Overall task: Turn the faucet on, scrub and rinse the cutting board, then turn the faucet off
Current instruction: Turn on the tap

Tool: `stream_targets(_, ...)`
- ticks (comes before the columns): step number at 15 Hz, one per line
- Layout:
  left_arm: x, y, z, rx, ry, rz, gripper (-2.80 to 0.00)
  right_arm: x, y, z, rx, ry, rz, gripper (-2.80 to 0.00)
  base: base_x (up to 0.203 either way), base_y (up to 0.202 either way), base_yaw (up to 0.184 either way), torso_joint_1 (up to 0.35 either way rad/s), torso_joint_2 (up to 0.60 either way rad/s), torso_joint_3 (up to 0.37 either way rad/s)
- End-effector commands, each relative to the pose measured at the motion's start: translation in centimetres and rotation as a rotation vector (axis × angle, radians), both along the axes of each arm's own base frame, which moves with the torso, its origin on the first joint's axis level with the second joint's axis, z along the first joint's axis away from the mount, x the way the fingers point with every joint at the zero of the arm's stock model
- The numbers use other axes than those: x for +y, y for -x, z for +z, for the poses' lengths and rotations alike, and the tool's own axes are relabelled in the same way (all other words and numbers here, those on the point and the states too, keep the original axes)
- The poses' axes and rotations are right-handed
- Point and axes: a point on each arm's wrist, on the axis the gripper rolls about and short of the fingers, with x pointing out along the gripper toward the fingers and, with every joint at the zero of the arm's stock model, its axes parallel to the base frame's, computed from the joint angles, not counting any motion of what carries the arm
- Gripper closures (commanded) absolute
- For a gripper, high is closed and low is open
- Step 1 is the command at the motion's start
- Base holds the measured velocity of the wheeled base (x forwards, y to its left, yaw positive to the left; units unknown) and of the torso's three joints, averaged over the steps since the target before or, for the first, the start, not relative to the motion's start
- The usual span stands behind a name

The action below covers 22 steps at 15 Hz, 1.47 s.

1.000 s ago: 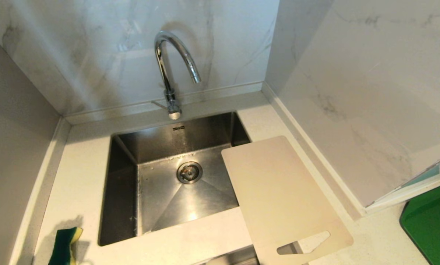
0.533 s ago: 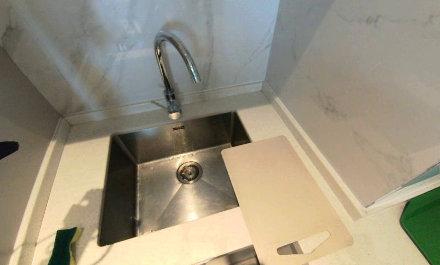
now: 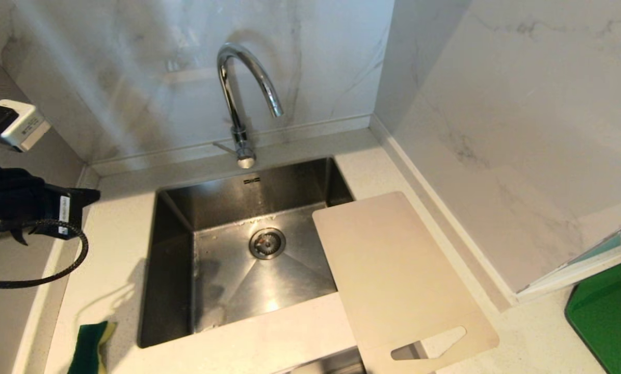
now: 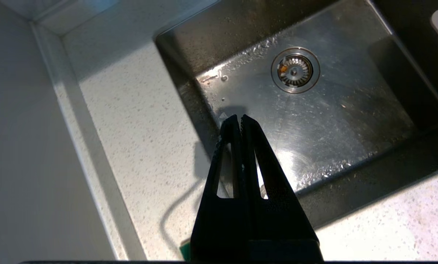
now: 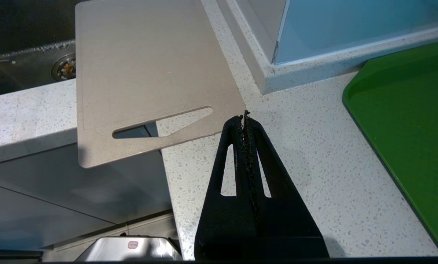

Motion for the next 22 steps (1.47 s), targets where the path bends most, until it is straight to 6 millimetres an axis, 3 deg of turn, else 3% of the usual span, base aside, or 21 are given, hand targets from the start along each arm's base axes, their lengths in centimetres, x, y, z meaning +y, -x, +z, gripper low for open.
stream_targets(1,-1.2,-2.9,-0.5,0.041,-0.017,0.000,0.00,0.0,0.0,0.0,0.001,0.000,0.001,0.00,0.000,0.000,0.000,0.000,0.00,0.000)
stream_targets(7,-4.6,-10.7,0.0,0.025,-0.027,0.021,0.00,0.0,0.0,0.0,0.001,0.000,0.001,0.00,0.000,0.000,0.000,0.000,0.00,0.000)
stream_targets(14,-7.5,-17.9,-0.5,-0.024,0.002,0.027,0.00,0.0,0.0,0.0,0.001,0.000,0.001,0.00,0.000,0.000,0.000,0.000,0.00,0.000)
stream_targets(19,-8.6,-21.5,-1.7,-0.048,0.053,0.049,0.00,0.0,0.0,0.0,0.001,0.000,0.001,0.00,0.000,0.000,0.000,0.000,0.00,0.000)
stream_targets(22,-9.0,-23.4,-1.6,-0.094,0.203,0.087,0.00,0.0,0.0,0.0,0.001,0.000,0.001,0.00,0.000,0.000,0.000,0.000,0.00,0.000)
